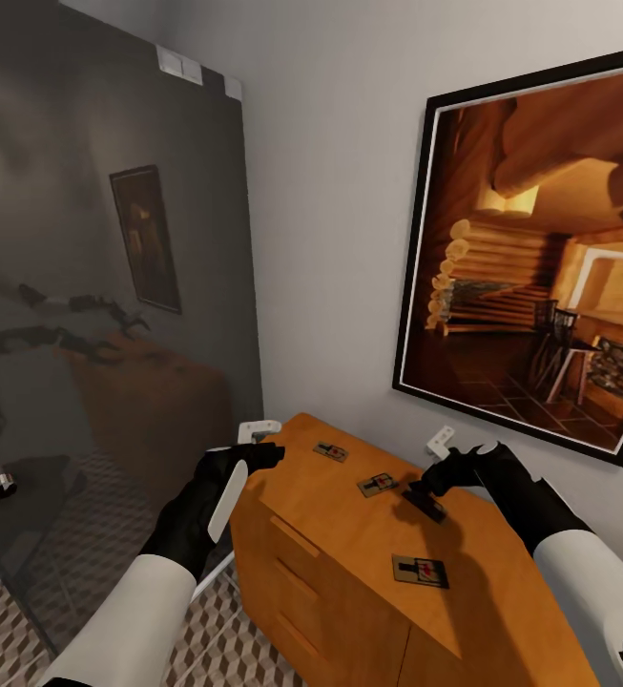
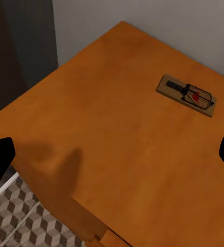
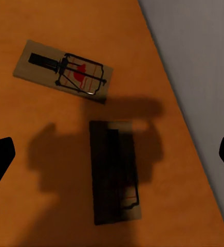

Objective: Take the four mousetraps from the cabinet in the bathroom and place them on the bathroom floor. Make sure all four end up on the same floor surface, and ensure that at least two of them are either under or directly next to the same bathroom sink.

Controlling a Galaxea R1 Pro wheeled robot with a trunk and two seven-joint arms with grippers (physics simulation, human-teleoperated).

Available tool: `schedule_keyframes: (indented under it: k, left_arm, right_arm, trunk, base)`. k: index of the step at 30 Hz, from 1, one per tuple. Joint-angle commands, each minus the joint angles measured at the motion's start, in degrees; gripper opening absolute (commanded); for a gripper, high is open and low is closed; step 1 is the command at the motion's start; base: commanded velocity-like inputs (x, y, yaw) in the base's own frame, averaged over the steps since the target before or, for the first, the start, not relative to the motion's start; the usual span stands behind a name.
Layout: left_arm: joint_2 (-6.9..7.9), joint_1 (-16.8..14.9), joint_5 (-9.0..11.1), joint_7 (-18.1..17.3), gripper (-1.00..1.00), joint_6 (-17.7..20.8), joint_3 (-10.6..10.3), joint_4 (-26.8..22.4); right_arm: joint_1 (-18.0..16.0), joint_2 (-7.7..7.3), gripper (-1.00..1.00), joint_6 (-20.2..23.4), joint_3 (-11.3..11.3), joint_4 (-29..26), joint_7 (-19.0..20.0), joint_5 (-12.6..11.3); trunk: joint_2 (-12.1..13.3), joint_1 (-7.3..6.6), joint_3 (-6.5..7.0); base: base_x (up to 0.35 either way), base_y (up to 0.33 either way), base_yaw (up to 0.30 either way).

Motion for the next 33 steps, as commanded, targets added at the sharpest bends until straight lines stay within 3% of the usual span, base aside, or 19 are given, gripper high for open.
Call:
schedule_keyframes:
  k: [1,33]
  left_arm:
    - [0.0,0.0,0.6,0.5,1.0,0.2,-0.1,-0.1]
    - [0.0,0.0,0.7,0.2,1.0,0.3,-0.1,-0.1]
  right_arm:
    - [0.0,-0.04,1.0,0.1,0.1,0.0,0.3,0.5]
    - [0.0,0.04,1.0,-0.8,0.0,0.6,0.3,0.3]
  trunk:
    - [0.0,0.02,-0.03]
    - [0.0,0.02,-0.03]
  base:
    - [0.0,0.0,0.0]
    - [0.0,0.0,0.0]
